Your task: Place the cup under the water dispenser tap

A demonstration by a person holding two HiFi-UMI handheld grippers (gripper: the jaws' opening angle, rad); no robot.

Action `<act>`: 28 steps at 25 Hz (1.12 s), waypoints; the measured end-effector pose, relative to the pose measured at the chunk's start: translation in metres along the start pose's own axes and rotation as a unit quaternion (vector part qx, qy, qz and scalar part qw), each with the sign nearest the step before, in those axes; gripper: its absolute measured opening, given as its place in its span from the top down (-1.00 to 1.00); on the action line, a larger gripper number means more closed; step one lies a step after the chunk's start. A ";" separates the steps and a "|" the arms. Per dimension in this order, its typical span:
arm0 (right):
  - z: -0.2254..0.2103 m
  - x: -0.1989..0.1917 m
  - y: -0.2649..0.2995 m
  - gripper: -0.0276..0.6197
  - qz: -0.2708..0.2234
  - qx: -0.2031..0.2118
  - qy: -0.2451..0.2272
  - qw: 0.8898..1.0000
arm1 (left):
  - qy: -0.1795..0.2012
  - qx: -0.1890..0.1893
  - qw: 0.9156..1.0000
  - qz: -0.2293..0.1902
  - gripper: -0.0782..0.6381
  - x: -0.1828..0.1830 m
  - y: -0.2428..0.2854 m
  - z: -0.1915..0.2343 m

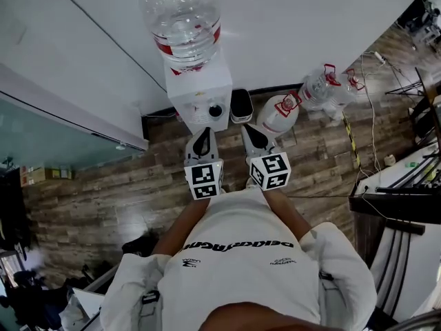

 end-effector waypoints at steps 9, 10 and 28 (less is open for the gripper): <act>-0.019 0.022 0.009 0.92 -0.027 0.028 -0.017 0.999 | 0.032 0.015 0.999 -0.020 0.79 0.011 0.016 -0.020; -0.023 0.022 0.010 0.92 -0.027 0.029 -0.016 0.999 | 0.035 0.017 0.999 -0.020 0.79 0.011 0.017 -0.020; -0.042 0.021 0.013 0.92 -0.025 0.055 -0.013 0.998 | 0.027 0.044 0.998 -0.024 0.79 0.011 0.026 -0.032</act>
Point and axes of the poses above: the fingertips, and each gripper's own axes: y forward along the fingers, z to its left, x out of its top, the point moved 10 cm from there along -y, backward along the fingers, and after that the axes turned 1 degree about -z, right-handed, at the moved point
